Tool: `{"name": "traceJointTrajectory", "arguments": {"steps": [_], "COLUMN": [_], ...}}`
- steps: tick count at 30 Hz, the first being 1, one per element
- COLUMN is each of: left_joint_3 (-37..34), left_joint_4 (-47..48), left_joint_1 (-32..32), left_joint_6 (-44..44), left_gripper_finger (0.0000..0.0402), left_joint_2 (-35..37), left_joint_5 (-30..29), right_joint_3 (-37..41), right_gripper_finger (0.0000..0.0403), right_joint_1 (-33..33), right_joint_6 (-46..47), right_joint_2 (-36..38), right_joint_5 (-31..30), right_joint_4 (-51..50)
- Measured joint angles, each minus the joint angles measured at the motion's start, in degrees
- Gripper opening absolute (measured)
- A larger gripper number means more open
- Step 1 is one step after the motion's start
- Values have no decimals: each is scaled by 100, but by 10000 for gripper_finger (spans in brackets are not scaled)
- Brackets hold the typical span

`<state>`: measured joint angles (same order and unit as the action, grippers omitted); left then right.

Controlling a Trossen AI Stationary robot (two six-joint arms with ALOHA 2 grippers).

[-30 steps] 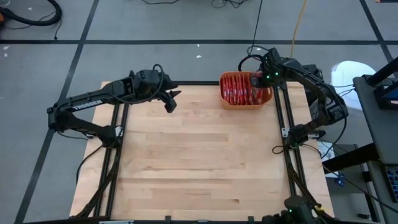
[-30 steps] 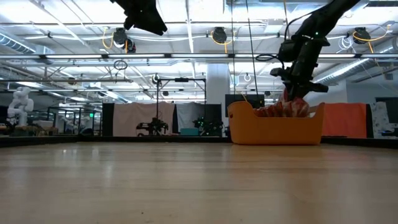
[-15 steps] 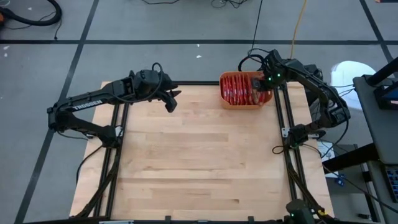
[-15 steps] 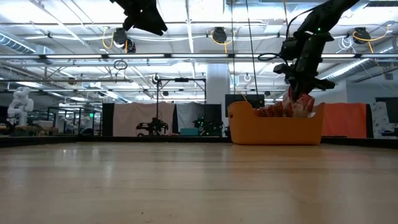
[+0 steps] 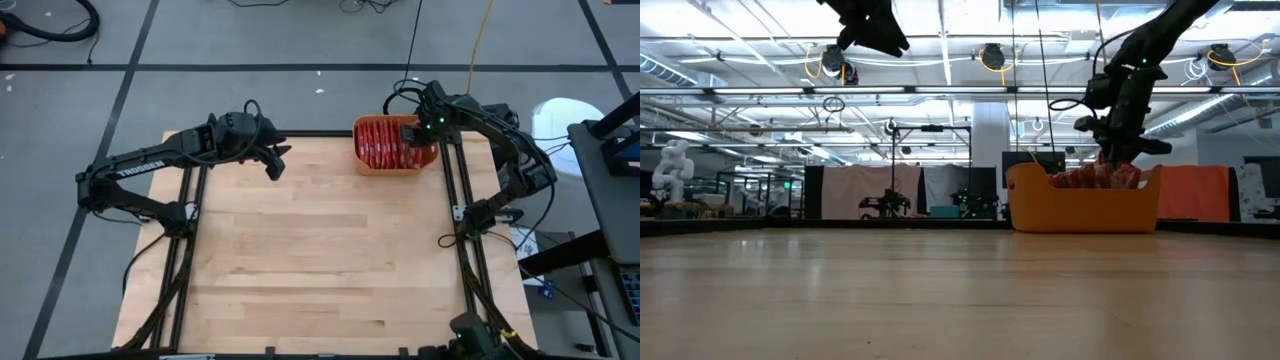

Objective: Sort popcorn bags into baskets
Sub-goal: Put the red popcorn bag into the orange bin

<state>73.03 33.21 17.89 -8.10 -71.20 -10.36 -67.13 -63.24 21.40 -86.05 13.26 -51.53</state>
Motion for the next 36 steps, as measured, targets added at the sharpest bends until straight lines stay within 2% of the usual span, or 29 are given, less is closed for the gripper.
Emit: {"name": "traceJointTrajectory", "arguments": {"steps": [5,13,18,23,32,36], "left_joint_3": [0,0,0,0,0,0], "left_joint_4": [0,0,0,0,0,0], "left_joint_1": [-2,-2,-2,-2,-2,-2], "left_joint_6": [-4,28,24,20,30,34], "left_gripper_finger": [136,136,136,136,136,136], "left_joint_2": [-2,-2,-2,-2,-2,-2], "left_joint_5": [79,82,82,82,82,81], "right_joint_3": [0,0,0,0,0,0], "right_gripper_finger": [50,116,127,110,33,16], "right_joint_1": [46,178,190,186,186,187], "right_joint_6": [30,41,331,315,341,373], "right_joint_2": [-7,-7,35,76,128,128], "right_joint_5": [-251,-417,-443,-557,-277,-257], "right_joint_4": [65,345,219,192,186,200]}}
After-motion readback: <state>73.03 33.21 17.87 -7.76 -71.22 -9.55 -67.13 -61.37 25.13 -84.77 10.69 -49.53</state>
